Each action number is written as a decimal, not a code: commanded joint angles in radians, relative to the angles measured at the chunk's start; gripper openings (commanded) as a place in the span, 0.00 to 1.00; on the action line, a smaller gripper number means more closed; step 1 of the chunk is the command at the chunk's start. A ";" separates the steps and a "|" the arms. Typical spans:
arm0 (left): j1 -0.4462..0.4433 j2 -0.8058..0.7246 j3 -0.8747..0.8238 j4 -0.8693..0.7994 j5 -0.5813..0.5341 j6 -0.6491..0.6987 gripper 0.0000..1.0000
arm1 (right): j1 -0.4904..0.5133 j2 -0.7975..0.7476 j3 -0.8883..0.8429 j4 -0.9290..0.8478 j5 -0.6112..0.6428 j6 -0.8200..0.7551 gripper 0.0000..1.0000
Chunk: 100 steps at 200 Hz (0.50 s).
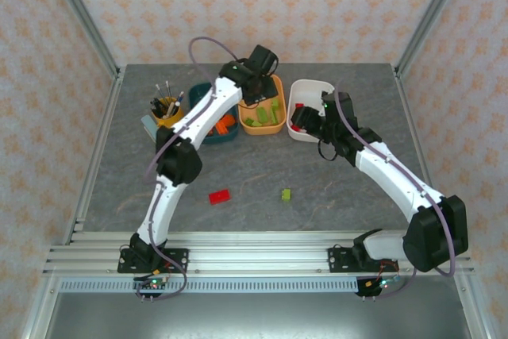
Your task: Sort the legos into containers by color
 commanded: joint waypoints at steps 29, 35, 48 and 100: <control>0.012 -0.490 -0.506 -0.013 -0.136 -0.054 0.58 | 0.208 0.019 0.011 -0.136 -0.016 -0.292 0.60; 0.012 -0.554 -0.586 -0.008 -0.138 -0.061 0.58 | 0.237 0.032 0.011 -0.143 -0.028 -0.311 0.60; 0.012 -0.681 -0.746 -0.013 -0.151 -0.081 0.59 | 0.305 0.069 0.021 -0.170 -0.032 -0.356 0.61; 0.012 -1.217 -1.288 -0.002 -0.166 -0.202 0.60 | 0.595 0.288 0.132 -0.264 -0.066 -0.613 0.63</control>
